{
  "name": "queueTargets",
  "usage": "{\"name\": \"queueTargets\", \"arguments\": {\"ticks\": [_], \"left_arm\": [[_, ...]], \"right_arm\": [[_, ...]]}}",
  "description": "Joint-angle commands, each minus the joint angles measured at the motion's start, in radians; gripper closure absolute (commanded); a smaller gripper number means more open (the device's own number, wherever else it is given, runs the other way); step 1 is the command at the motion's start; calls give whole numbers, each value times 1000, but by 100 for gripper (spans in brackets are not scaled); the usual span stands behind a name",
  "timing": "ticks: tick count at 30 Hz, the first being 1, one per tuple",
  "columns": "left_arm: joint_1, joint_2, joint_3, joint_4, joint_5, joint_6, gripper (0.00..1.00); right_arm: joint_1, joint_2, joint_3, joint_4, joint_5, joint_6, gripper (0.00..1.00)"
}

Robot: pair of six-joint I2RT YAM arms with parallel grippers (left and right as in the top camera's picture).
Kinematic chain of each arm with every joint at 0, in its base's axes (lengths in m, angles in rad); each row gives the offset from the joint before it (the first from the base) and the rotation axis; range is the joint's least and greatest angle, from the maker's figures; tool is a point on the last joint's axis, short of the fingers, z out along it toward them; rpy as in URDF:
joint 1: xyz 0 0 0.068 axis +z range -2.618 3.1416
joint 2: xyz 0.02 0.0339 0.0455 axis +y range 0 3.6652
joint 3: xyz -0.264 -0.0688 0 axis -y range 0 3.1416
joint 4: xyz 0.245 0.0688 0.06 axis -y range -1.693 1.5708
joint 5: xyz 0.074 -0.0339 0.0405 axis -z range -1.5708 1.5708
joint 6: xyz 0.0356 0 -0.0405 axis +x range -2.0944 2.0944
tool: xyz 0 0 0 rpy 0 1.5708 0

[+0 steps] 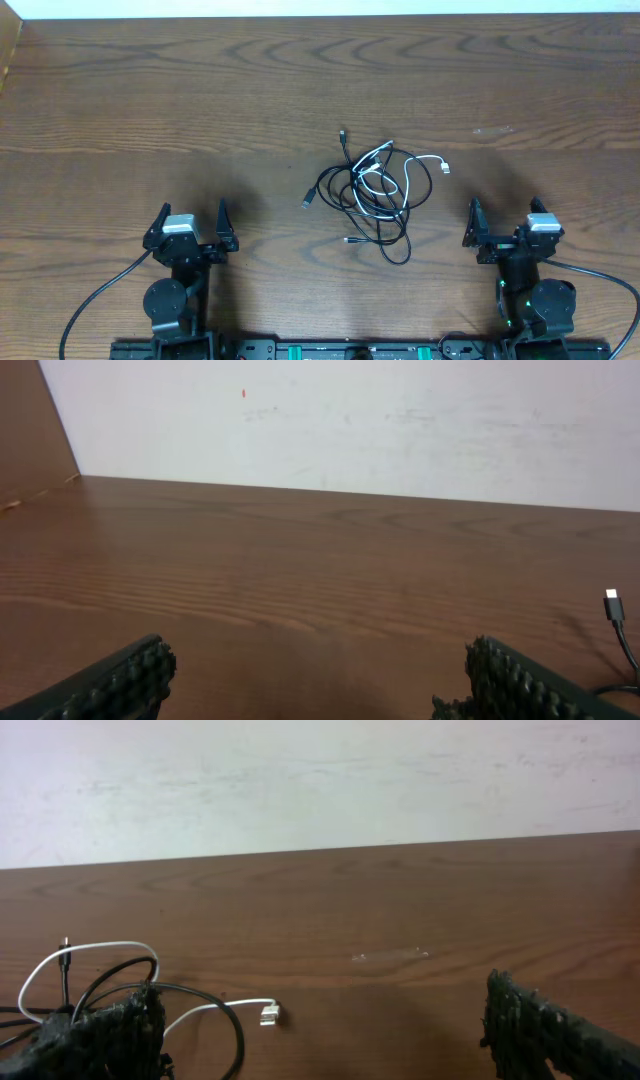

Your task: Untangle cables

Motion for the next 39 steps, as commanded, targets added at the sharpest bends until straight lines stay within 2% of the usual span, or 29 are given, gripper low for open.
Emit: {"name": "queueTargets", "arguments": {"ticks": [1, 8, 12, 16, 23, 30, 33, 39], "left_arm": [[6, -6, -13, -40, 25, 10, 7], [6, -6, -8, -43, 25, 9, 7], [6, 8, 33, -61, 26, -40, 7], [6, 66, 97, -71, 88, -55, 6], [6, 286, 307, -188, 159, -54, 7], [6, 561, 569, -294, 333, -53, 7], [6, 672, 682, -386, 402, -45, 6], [5, 885, 939, -667, 409, 25, 7]], "right_arm": [[2, -2, -2, -3, 11, 11, 1], [2, -2, -2, -3, 11, 11, 1], [2, -2, -2, -3, 11, 11, 1], [2, -2, -2, -3, 11, 11, 1], [2, -2, -2, -3, 11, 11, 1], [2, -2, -2, -3, 11, 11, 1], [2, -2, -2, -3, 11, 11, 1], [2, -2, -2, -3, 11, 11, 1]]}}
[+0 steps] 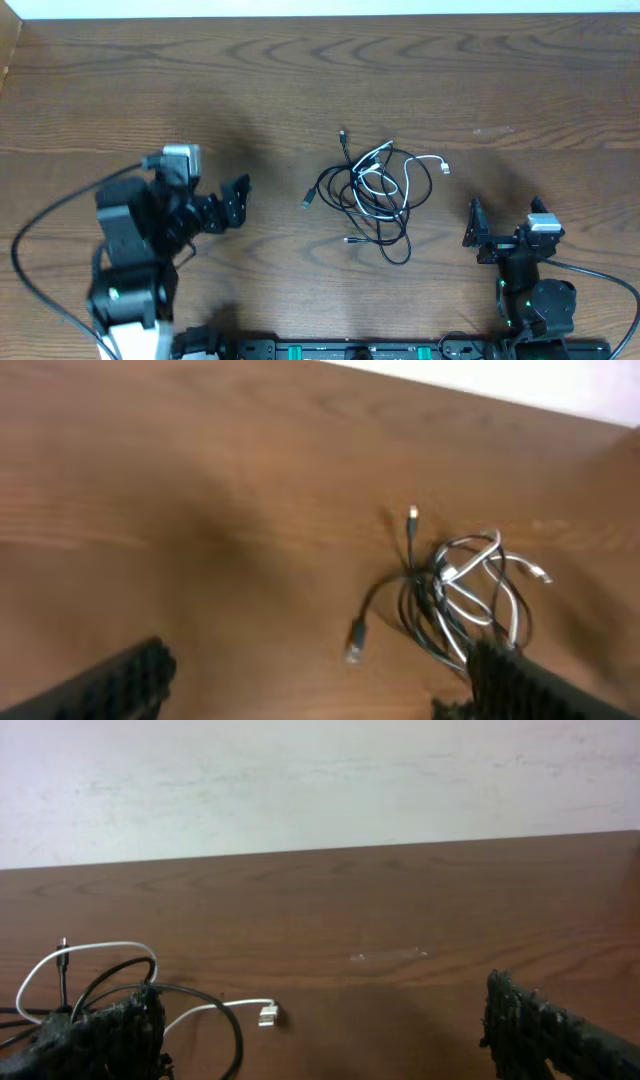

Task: Untangle cables
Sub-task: 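Move the left gripper over the tangled black and white cables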

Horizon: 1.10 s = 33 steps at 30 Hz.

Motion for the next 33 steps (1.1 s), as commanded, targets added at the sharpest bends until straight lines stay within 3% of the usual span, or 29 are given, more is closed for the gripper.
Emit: {"name": "queueTargets", "arguments": {"ticks": [1, 6, 9, 17, 33], "left_arm": [[3, 98, 158, -110, 38, 62, 7], [-56, 265, 389, -343, -29, 97, 6], [-132, 323, 452, -397, -106, 97, 7], [-283, 390, 460, -401, -181, 96, 7], [-323, 417, 457, -431, -166, 97, 7]], "right_arm": [[2, -2, -2, -3, 8, 11, 1], [2, -2, -2, -3, 8, 11, 1], [2, -2, -2, -3, 8, 11, 1], [2, -2, -2, -3, 8, 11, 1], [2, -2, -2, -3, 8, 11, 1]]}}
